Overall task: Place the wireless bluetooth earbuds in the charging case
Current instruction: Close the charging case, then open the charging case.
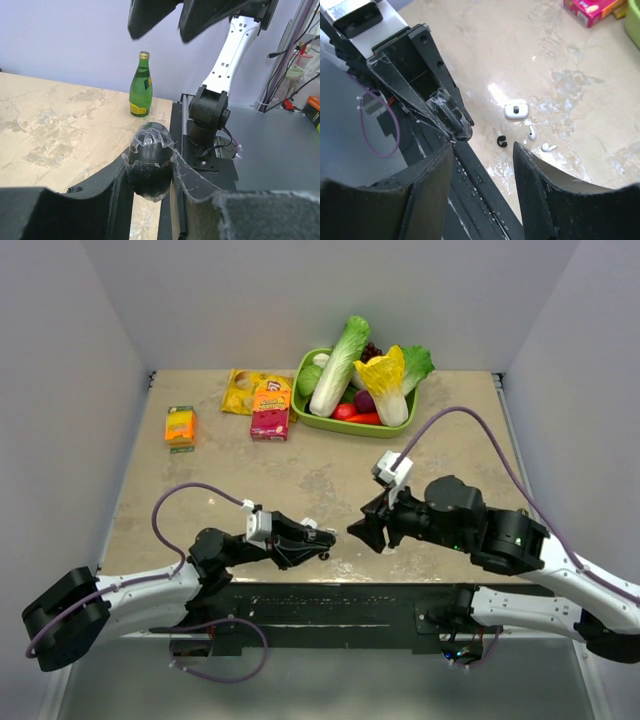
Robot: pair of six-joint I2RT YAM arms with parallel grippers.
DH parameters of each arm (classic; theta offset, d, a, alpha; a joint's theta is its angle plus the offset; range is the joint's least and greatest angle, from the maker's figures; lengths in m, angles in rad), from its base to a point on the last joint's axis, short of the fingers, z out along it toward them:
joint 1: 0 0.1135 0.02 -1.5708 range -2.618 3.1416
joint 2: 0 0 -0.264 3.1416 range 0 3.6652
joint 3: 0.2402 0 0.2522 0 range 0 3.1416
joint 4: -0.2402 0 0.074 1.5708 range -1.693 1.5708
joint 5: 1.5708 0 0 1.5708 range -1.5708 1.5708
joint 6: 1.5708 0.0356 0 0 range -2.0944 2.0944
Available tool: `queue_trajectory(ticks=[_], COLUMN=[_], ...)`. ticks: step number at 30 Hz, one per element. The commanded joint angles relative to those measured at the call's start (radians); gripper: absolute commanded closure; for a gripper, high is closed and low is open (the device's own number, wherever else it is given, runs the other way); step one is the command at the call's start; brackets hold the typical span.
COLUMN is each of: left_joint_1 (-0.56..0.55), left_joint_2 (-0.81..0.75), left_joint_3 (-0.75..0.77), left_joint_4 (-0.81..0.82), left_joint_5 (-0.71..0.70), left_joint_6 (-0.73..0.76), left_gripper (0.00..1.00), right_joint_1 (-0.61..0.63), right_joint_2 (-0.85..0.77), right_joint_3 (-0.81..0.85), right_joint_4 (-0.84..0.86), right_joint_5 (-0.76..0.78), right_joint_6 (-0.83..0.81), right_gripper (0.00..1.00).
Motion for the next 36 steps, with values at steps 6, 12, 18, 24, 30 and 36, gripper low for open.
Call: queue_trajectory(ticks=[6,12,18,24,30,36], left_joint_1=[0.000,0.000,0.000,0.000,-0.002,-0.002], left_joint_2=[-0.066,-0.135,-0.128,-0.067,-0.022,-0.014], left_joint_3=[-0.035,-0.087,-0.093,-0.065,-0.055,-0.047], left_joint_4=[0.068,0.043,0.043,0.069,0.100,0.098], left_joint_5=[-0.100,-0.185,-0.173,-0.131,-0.107,-0.096], left_joint_6=[-0.001,-0.030,-0.042,-0.044,-0.058,-0.061], left_gripper=[1.00,1.00,1.00,1.00,1.00,1.00], right_joint_1=[0.000,-0.002,-0.002,-0.002,-0.002,-0.002], right_joint_2=[-0.046,-0.086,-0.082,-0.011,0.050,0.086], right_joint_3=[-0.111,-0.262,-0.220,-0.195,-0.175,-0.169], right_joint_4=[0.081,0.277,0.317,0.326,0.320,0.323], right_joint_5=[0.206,0.027,-0.151,-0.228,-0.235,-0.248], right_joint_6=[0.066,0.090,0.050,0.036,0.036,0.037], right_gripper=[0.43,0.47,0.50,0.63,0.74,0.85])
